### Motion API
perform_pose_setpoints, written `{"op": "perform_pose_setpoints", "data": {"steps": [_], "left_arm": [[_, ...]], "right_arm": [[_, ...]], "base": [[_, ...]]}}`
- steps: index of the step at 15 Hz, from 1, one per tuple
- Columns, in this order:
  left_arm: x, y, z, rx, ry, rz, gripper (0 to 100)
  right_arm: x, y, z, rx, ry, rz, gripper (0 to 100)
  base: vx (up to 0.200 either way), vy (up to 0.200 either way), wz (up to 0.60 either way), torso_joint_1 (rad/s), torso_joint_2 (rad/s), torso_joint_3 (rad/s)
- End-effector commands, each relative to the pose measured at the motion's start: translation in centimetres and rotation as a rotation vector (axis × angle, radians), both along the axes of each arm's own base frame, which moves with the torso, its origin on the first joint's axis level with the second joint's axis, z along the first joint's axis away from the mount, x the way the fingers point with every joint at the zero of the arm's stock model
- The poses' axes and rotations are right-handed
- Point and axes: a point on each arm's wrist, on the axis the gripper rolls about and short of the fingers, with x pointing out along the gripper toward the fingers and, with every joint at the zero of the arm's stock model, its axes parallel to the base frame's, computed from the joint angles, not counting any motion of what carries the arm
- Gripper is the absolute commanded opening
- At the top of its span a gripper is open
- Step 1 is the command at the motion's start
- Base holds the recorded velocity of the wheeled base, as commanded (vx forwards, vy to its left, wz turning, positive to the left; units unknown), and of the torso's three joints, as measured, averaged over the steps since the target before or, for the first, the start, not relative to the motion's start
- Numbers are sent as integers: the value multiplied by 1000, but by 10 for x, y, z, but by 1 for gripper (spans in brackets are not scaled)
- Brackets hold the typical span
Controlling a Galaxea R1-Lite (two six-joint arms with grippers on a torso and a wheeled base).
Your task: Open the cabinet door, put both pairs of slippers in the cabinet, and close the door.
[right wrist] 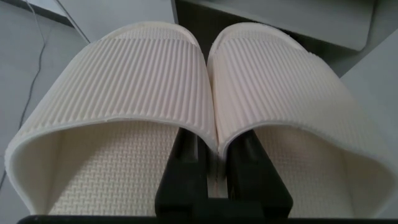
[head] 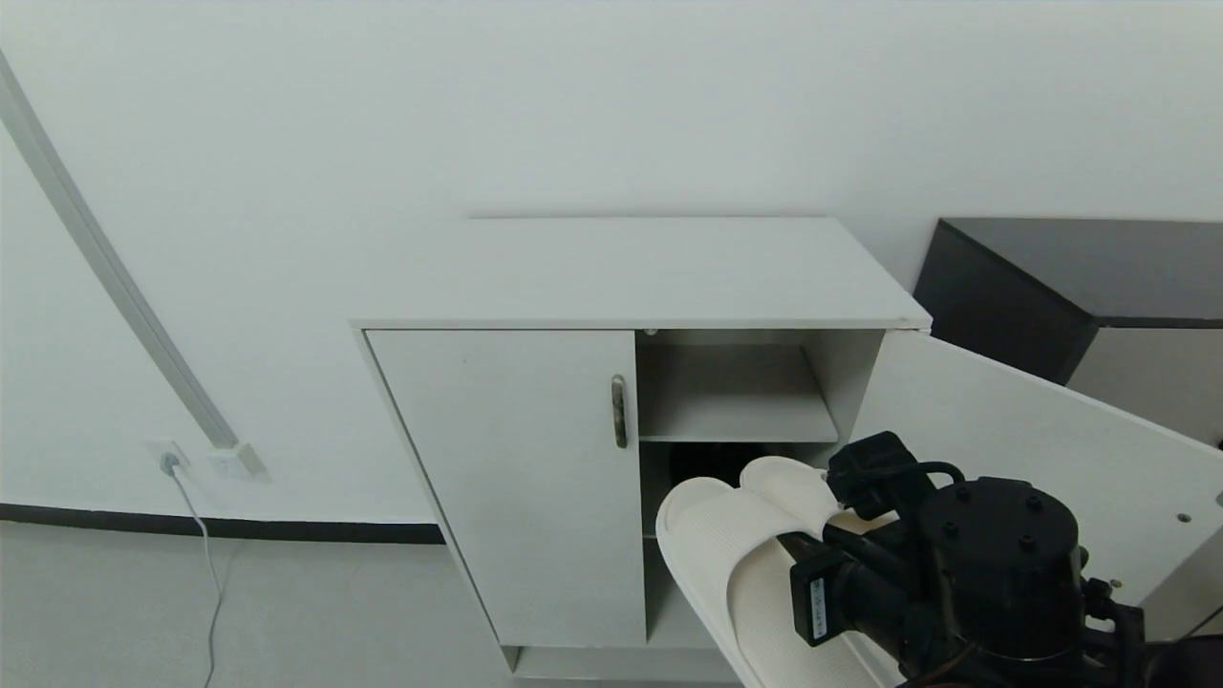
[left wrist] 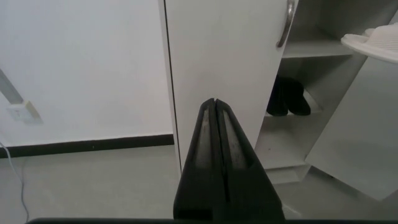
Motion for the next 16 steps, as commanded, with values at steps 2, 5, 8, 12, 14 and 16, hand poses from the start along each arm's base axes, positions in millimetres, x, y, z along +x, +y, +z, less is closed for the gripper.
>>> {"op": "perform_pose_setpoints", "data": {"steps": [2,5,8,12,14,16], "left_arm": [[0,0,0,0,1,-1,0],[0,0,0,2,0,1,0],[0,0,0,3,1,-1,0],[0,0,0,3,1,-1,0],[0,0,0,2,1,1,0],[0,0,0,2,1,-1,0]], "right_arm": [[0,1,-2,-6,6,1,0],[1,2,-5,-15,11,2,0],[0,2,-6,-18,15,3,0],[-1,1,-8,-24,20,3,0],[-2,1,-8,-23,19,6,0],[-3,0,-8,-25,21,9,0]], "base": [[0,0,0,-181,500,317],[0,0,0,-168,489,321],[0,0,0,-137,474,338],[0,0,0,-107,459,347],[0,0,0,-59,442,376],[0,0,0,-34,444,398]]}}
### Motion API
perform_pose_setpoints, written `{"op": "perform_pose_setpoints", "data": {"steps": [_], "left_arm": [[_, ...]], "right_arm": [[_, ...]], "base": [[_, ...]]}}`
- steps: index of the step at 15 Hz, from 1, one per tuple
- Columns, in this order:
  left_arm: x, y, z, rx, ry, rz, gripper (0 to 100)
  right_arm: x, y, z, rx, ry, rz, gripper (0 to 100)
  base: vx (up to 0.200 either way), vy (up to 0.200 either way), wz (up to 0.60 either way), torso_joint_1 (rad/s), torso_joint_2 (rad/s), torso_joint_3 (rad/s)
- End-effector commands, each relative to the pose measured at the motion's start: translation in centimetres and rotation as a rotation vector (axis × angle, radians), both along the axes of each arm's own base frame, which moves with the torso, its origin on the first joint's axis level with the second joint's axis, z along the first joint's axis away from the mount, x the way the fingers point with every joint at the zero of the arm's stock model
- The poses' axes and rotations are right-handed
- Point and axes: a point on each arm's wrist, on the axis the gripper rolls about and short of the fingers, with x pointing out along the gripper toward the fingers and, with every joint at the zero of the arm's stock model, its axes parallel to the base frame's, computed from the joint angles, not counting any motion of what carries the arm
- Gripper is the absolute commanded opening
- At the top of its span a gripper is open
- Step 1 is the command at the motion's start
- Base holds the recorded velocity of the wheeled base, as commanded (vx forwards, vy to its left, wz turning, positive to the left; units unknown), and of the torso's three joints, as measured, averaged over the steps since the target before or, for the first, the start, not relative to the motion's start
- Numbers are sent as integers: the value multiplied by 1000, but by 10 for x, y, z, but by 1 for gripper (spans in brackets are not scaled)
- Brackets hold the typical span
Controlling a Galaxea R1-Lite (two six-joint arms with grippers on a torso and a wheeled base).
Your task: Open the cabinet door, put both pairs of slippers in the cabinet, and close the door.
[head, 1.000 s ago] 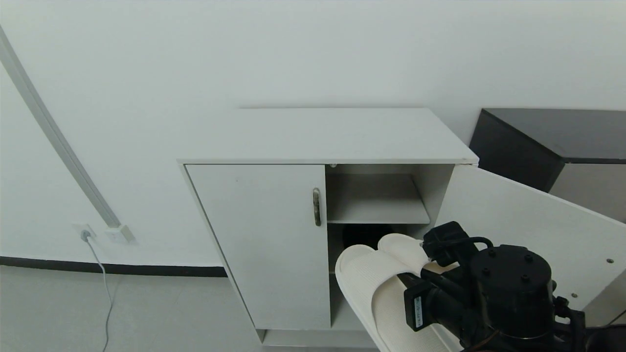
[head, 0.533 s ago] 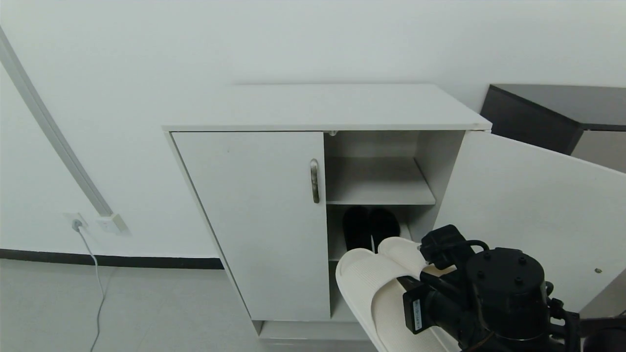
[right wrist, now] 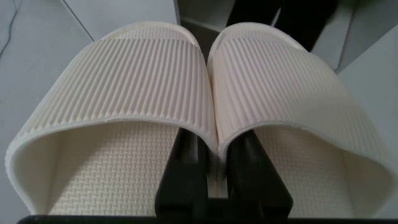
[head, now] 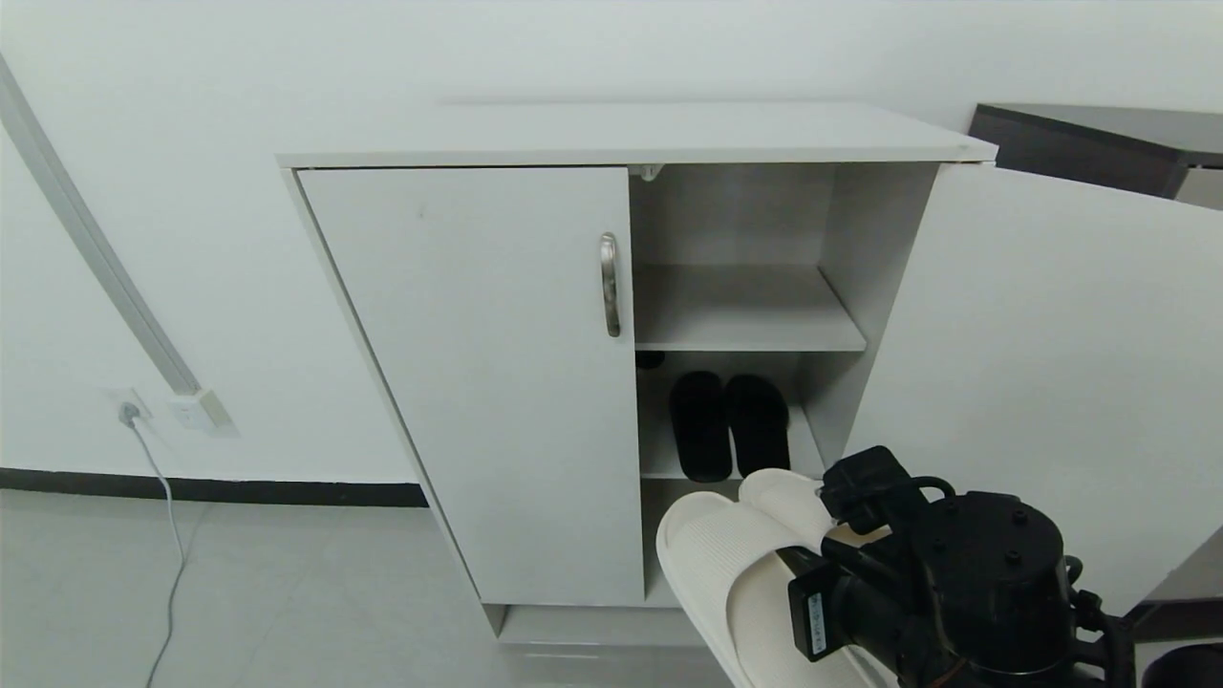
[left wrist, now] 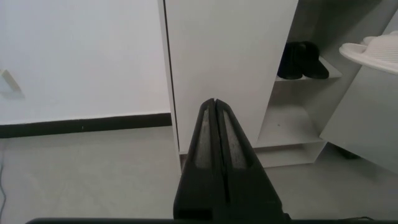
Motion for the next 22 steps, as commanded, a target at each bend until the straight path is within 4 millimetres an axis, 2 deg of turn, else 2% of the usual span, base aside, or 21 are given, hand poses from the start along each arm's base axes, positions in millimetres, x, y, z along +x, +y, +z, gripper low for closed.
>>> {"op": "perform_pose_setpoints", "data": {"steps": [1,5,22], "left_arm": [[0,0,0,0,1,1,0],[0,0,0,0,1,-1,0],[0,0,0,-3,2,-1,0]], "right_arm": [[0,0,-1,-3,4,2,0],[0,0,-2,-4,5,0,0],[-2,9,-11,-21,-5,30,0]], "base": [[0,0,0,-17,422,403],[0,0,0,1,170,160],[0,0,-35,0,0,0]]}}
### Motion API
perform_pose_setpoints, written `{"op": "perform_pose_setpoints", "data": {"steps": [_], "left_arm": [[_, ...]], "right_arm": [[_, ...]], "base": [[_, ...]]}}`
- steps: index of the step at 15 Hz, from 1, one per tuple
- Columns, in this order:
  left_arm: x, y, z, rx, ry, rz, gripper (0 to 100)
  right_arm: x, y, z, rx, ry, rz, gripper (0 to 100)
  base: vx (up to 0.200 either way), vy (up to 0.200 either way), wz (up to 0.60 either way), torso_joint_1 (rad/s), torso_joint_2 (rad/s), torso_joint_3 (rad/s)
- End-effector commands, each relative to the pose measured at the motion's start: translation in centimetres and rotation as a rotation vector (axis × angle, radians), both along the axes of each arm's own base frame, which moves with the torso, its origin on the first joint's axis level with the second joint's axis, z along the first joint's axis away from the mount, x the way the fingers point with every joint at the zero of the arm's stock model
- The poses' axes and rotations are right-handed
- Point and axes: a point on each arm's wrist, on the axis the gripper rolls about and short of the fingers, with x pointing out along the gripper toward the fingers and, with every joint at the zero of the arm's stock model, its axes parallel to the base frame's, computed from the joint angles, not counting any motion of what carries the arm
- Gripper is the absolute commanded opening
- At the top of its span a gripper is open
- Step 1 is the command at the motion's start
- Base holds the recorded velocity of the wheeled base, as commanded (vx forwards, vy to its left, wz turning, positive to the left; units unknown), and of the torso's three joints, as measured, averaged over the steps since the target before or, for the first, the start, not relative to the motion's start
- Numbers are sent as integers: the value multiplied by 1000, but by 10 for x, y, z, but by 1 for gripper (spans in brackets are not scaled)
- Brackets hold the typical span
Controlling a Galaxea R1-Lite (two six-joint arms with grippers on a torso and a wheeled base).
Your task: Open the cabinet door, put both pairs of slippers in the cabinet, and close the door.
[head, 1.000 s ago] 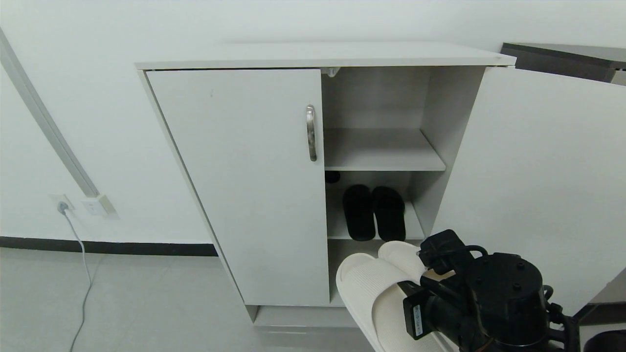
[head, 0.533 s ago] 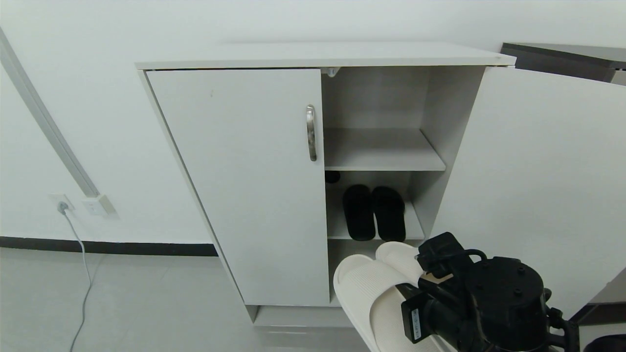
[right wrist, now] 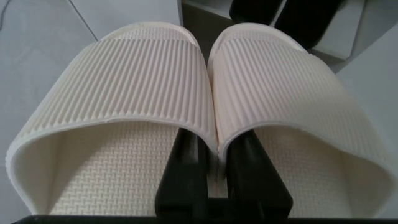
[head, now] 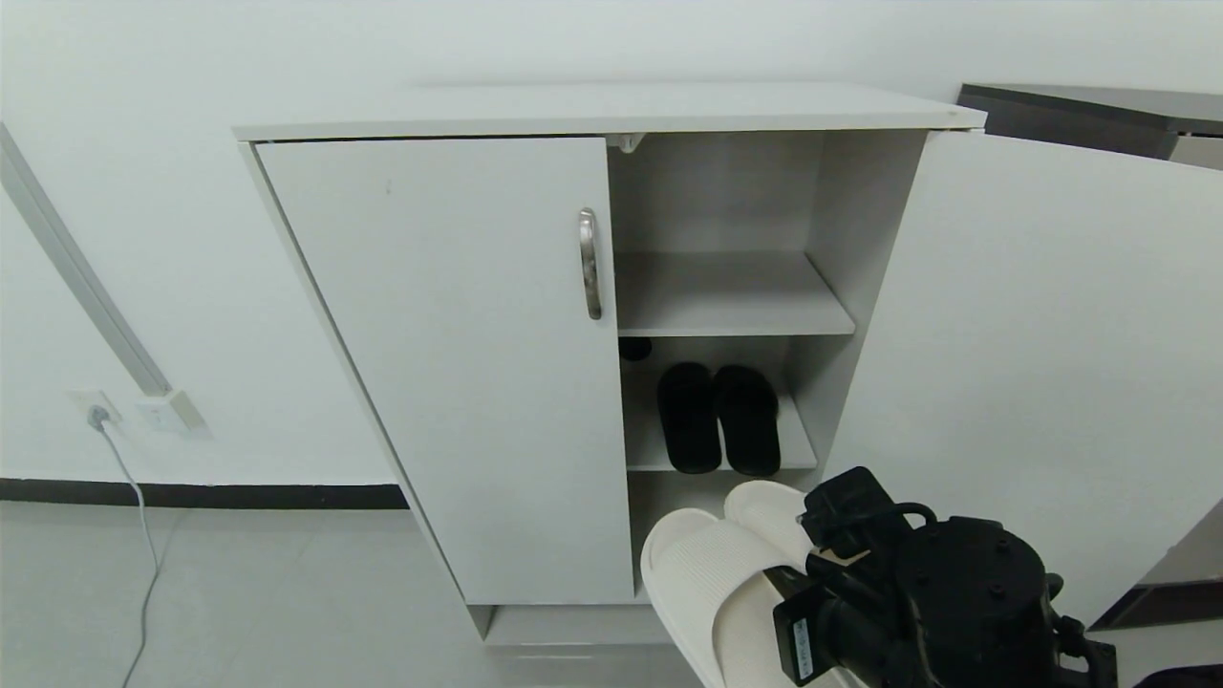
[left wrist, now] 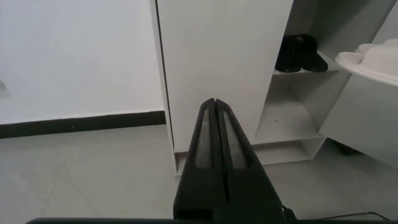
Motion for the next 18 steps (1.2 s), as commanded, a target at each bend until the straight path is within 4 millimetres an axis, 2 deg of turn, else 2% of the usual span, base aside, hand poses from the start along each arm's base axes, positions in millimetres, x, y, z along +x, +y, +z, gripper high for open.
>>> {"op": "perform_pose_setpoints", "data": {"steps": [1,5,7,8,10,14,15,18], "left_arm": [[0,0,0,-2,2,1,0],[0,0,0,-2,2,1,0],[0,0,0,0,2,2,0],[0,0,0,0,2,2,0],[0,0,0,-2,2,1,0],[0,0,0,-2,2,1,0],[0,0,0,-2,2,1,0],[0,0,0,-2,2,1,0]], "right_arm": [[6,9,0,-1,-10,-8,0],[33,58,9,-25,-101,-246,0],[37,67,21,-38,-73,-310,0],[42,72,34,-42,-74,-407,0],[45,75,56,-45,-83,-476,0],[41,71,121,27,-163,-457,0],[40,69,130,46,-172,-456,0],[40,68,130,32,-174,-448,0]], "base": [[0,0,0,0,0,0],[0,0,0,0,0,0],[0,0,0,0,0,0],[0,0,0,0,0,0],[0,0,0,0,0,0],[0,0,0,0,0,0],[0,0,0,0,0,0],[0,0,0,0,0,0]]}}
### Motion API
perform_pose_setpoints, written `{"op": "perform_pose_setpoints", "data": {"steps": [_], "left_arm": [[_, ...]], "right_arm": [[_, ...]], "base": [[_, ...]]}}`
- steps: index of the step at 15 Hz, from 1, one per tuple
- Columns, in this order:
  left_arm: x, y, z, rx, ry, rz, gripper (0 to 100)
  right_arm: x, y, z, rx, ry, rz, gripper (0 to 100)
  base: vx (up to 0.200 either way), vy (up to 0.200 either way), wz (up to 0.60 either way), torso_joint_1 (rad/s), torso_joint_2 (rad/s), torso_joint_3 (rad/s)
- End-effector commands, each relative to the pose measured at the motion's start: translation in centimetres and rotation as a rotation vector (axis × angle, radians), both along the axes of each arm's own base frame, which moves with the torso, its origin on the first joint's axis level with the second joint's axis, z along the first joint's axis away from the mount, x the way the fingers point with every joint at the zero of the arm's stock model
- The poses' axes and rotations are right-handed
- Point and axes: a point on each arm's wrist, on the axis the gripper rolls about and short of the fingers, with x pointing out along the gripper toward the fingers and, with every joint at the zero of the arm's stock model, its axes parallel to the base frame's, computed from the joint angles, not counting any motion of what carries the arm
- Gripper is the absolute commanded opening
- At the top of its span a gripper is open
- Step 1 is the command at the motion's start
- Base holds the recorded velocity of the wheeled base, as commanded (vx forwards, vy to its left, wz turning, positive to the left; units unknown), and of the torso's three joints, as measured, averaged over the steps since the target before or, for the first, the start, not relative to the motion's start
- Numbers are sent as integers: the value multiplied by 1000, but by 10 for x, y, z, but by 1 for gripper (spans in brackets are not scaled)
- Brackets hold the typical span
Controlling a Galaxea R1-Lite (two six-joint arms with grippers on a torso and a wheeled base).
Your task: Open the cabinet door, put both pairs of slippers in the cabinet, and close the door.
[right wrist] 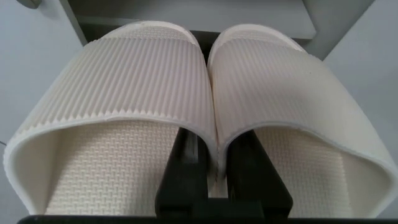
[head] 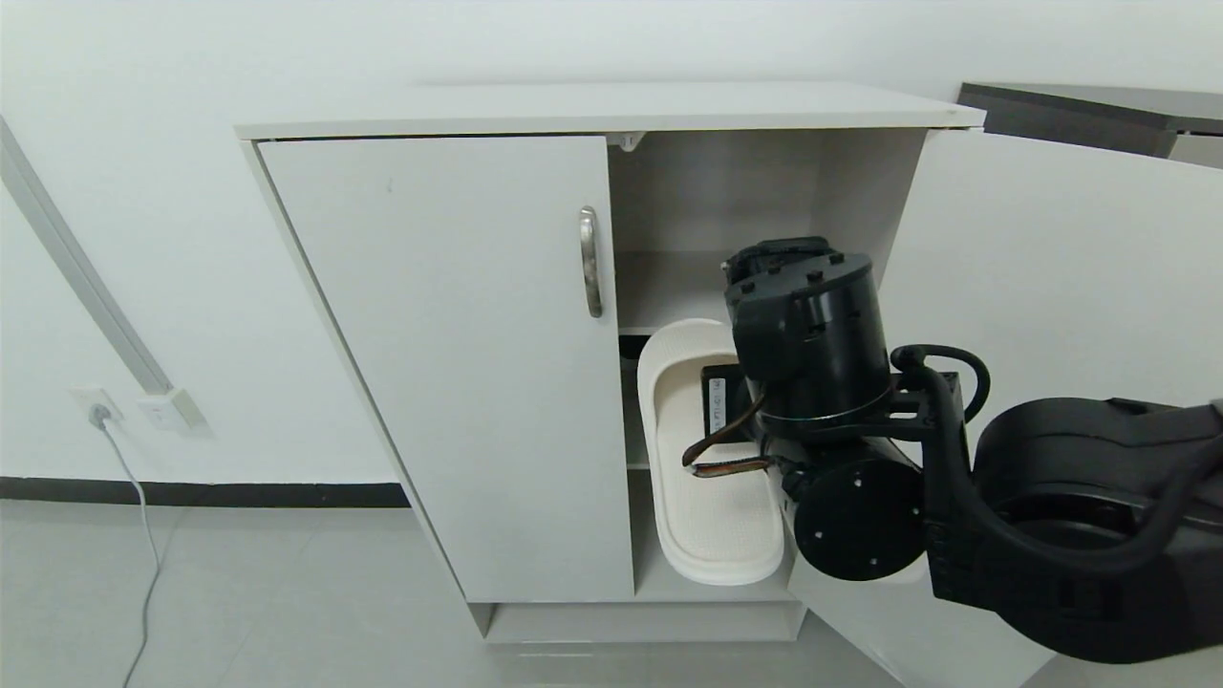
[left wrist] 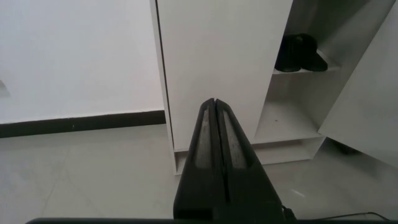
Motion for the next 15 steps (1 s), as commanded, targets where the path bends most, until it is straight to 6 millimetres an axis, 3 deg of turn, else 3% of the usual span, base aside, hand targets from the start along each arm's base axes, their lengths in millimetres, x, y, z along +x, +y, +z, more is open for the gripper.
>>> {"op": "perform_pose_setpoints", "data": {"steps": [1,6,15], "left_arm": [[0,0,0,-2,1,1,0],[0,0,0,0,1,-1,0],[0,0,0,0,1,-1,0]], "right_arm": [[0,-2,4,12,-7,0,0],[2,-3,-2,2,7,-3,0],[3,-4,-4,-7,9,-3,0]], "base": [[0,0,0,0,0,0],[0,0,0,0,0,0],[200,0,0,2,4,5]]}}
